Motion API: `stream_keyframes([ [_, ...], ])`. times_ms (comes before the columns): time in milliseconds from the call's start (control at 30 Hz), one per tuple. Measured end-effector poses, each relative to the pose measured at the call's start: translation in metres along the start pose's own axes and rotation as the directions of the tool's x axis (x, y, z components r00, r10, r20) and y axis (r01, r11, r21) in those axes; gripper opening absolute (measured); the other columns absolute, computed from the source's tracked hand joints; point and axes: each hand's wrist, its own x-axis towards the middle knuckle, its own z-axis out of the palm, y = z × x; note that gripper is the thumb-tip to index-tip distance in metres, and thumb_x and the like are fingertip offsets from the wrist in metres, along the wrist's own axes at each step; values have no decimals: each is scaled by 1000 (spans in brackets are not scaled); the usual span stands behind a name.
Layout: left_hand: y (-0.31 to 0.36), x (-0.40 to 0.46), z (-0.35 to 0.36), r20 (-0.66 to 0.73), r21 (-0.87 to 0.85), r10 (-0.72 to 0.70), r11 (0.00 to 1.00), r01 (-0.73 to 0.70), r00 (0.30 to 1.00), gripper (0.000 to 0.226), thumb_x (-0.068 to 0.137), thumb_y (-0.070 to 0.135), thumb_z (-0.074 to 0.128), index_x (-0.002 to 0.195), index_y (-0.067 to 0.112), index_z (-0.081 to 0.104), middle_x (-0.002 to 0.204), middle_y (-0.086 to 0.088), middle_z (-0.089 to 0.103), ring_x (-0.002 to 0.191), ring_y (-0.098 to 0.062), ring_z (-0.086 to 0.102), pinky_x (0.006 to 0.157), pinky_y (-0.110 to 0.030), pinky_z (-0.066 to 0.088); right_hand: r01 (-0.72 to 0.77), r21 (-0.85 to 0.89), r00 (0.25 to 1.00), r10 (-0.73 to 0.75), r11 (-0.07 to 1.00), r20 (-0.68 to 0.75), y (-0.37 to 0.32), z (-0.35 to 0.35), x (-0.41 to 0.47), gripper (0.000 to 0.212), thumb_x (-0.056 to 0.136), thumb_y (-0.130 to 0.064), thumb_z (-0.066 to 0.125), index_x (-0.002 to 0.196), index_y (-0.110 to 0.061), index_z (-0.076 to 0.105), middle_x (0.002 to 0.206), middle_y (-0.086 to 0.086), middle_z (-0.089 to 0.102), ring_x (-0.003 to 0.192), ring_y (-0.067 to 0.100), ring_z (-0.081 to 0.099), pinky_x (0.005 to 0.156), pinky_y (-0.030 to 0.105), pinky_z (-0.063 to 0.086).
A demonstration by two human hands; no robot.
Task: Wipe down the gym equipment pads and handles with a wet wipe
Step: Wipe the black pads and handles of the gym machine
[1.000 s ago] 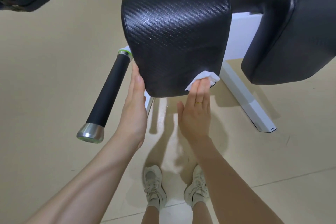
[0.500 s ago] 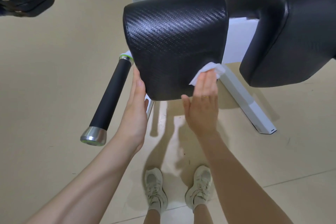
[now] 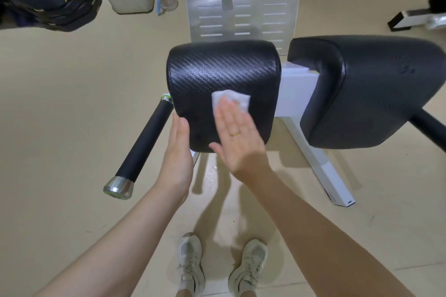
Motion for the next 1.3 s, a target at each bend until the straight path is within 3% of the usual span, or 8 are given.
stream_keyframes([
  [200,16,-3,9,-20,-37,-38,999,38,999,46,100,42,8,102,39,53,84,39,61,76,33,48,59,9,34,290,-85,925,-257,953,281,-15,-10,13,76,86,-47,43,144,-2,24,154,2,24,141,14,21,117,33,3],
  [367,40,-3,7,-70,-116,-4,993,-5,998,34,102,39,11,97,50,43,87,47,47,75,39,41,61,11,31,161,-36,943,-143,986,299,19,-45,37,67,86,-41,43,142,-6,33,149,6,35,139,18,30,113,32,16],
  [567,47,11,-7,-82,-182,36,982,-51,996,42,102,38,9,121,40,46,105,34,53,86,32,47,66,10,33,-36,116,896,-19,993,443,34,-72,102,62,97,-37,36,147,-5,18,156,12,15,145,23,10,116,34,1],
  [733,43,29,-26,-72,-288,-25,958,3,997,52,100,43,9,124,27,53,116,18,61,107,9,56,78,-2,41,327,139,784,-350,935,512,-6,-74,116,60,86,-37,31,133,-4,49,141,12,47,130,24,44,109,36,19],
  [1000,64,62,-46,-35,-409,-145,905,118,989,56,101,35,12,122,3,53,114,-10,58,107,-17,53,74,-7,46,479,185,649,-488,858,584,-2,-67,181,52,93,-40,26,109,-9,65,117,7,65,121,24,53,105,31,19],
  [1100,61,66,-47,-64,-259,-180,953,158,982,45,102,34,20,107,17,61,120,-12,62,107,-21,61,95,-16,43,429,323,516,-523,843,679,5,-53,222,47,99,-36,22,110,-11,61,118,3,60,121,20,47,106,28,14],
  [1200,53,70,-49,-196,-175,-113,981,78,974,26,95,17,44,109,11,65,107,-2,67,94,-12,64,81,-7,41,212,415,360,-465,885,809,17,-28,254,35,102,-25,29,110,-15,60,119,-2,59,116,15,47,109,30,17],
  [1300,54,70,-51,-98,-41,-138,990,135,985,28,87,22,60,114,21,62,107,12,63,90,2,57,75,3,35,-14,367,301,-346,930,888,22,-12,272,35,101,-23,30,112,-18,62,126,-2,57,113,14,46,94,21,26],
])
